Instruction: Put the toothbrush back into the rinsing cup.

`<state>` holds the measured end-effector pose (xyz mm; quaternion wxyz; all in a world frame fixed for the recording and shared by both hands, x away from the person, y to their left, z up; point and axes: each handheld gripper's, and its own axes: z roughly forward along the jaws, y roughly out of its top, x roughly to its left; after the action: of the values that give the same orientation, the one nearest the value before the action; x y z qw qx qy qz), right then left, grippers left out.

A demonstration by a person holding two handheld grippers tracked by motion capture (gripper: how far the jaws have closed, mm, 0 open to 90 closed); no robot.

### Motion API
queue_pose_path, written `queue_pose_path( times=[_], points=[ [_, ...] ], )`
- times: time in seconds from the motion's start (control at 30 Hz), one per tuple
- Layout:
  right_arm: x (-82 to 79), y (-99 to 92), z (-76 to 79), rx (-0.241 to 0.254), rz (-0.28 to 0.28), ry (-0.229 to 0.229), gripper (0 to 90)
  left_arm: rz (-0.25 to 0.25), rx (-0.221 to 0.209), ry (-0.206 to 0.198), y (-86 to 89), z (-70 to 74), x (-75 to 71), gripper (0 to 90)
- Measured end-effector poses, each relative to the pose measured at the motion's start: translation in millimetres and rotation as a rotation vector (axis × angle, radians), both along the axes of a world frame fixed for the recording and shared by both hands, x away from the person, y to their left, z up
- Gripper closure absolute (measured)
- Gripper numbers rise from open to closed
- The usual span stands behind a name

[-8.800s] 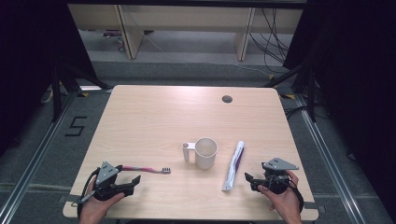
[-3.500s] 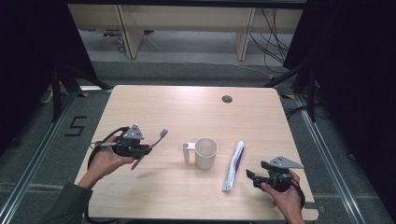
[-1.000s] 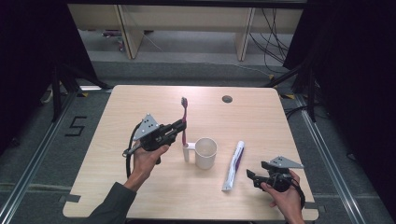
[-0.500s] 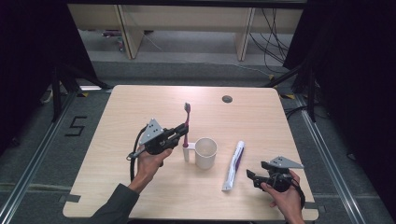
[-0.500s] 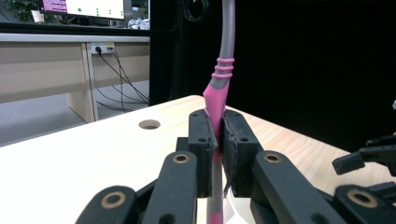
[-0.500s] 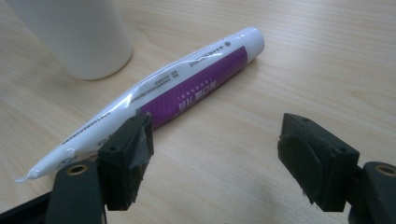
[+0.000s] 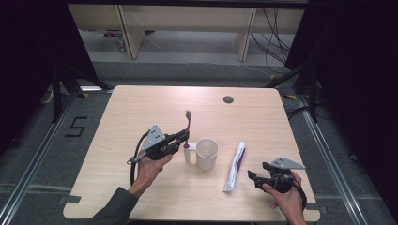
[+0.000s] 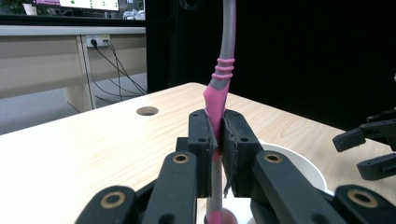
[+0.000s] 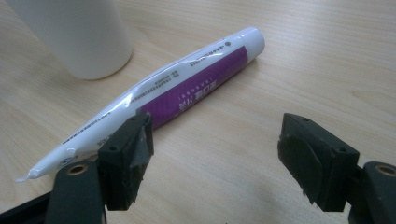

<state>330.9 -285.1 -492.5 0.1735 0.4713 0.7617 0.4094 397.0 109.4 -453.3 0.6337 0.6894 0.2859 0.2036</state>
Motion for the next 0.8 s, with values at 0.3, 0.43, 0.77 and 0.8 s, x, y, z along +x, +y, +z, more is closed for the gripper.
queue_pose_path(
  times=[0.3,0.43,0.77,0.8],
  points=[
    [0.2,0.5,-0.4,-0.004,0.002,0.004,27.6,-0.015,0.027,0.015,1.7,-8.4,-1.0,82.1],
    [0.0,0.2,-0.3,-0.01,0.003,-0.013,27.6,-0.021,0.046,0.022,1.9,-11.7,-2.1,82.1],
    [0.1,1.1,-1.1,-0.007,0.007,-0.001,27.7,-0.036,0.081,0.039,1.5,-20.1,-2.8,81.4],
    [-0.2,1.2,-0.6,0.0,0.009,0.004,27.7,-0.036,0.081,0.038,1.7,-20.7,-3.0,80.8]
  ],
)
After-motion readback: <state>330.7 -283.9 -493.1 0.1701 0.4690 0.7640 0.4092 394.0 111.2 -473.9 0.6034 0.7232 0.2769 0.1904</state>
